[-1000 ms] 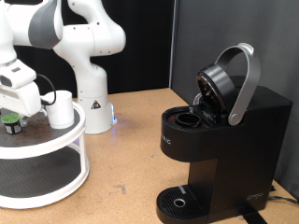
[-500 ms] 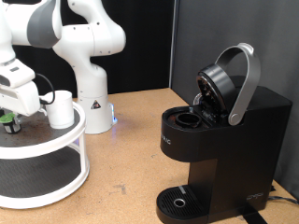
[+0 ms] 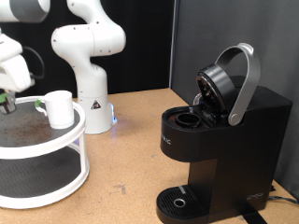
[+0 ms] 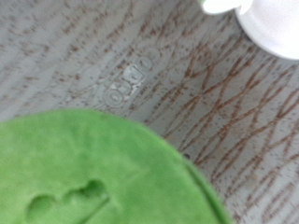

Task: Make a cup of coffee with the keurig machine

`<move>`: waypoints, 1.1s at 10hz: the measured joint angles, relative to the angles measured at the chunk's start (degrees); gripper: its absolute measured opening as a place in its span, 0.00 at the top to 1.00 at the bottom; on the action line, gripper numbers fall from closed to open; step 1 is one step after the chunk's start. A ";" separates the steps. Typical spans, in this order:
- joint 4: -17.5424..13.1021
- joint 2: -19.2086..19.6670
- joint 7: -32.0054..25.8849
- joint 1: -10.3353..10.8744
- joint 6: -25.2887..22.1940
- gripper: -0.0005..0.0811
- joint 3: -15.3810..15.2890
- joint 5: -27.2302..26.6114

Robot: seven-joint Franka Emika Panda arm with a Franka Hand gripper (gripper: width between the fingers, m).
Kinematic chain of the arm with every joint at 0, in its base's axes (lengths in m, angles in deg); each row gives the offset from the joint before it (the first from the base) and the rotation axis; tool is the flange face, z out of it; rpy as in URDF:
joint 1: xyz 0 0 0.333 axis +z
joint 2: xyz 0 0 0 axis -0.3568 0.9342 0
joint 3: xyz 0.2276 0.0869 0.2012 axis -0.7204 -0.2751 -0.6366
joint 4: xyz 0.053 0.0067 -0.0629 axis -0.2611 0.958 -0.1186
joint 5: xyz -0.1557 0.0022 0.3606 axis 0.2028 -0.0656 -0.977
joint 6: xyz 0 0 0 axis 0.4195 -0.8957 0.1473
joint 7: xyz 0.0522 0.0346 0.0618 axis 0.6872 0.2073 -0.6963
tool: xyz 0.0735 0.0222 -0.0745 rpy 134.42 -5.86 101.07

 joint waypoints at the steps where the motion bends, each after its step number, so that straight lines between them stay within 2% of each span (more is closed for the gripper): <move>1: -1.26 -1.26 -0.15 -0.20 -1.41 0.41 -0.39 0.43; 3: -1.68 -2.22 -0.15 -0.49 -2.46 0.41 -0.72 0.66; 4: -1.75 -2.20 -0.11 -0.30 -3.25 0.41 -0.54 -1.17; 7: -4.31 -3.03 3.49 1.68 -7.56 0.41 -0.72 -14.88; 9: -5.63 -3.16 9.99 3.80 -6.48 0.41 -1.28 -25.12; 11: -5.83 -2.15 18.22 4.27 -2.92 0.41 -3.41 -28.50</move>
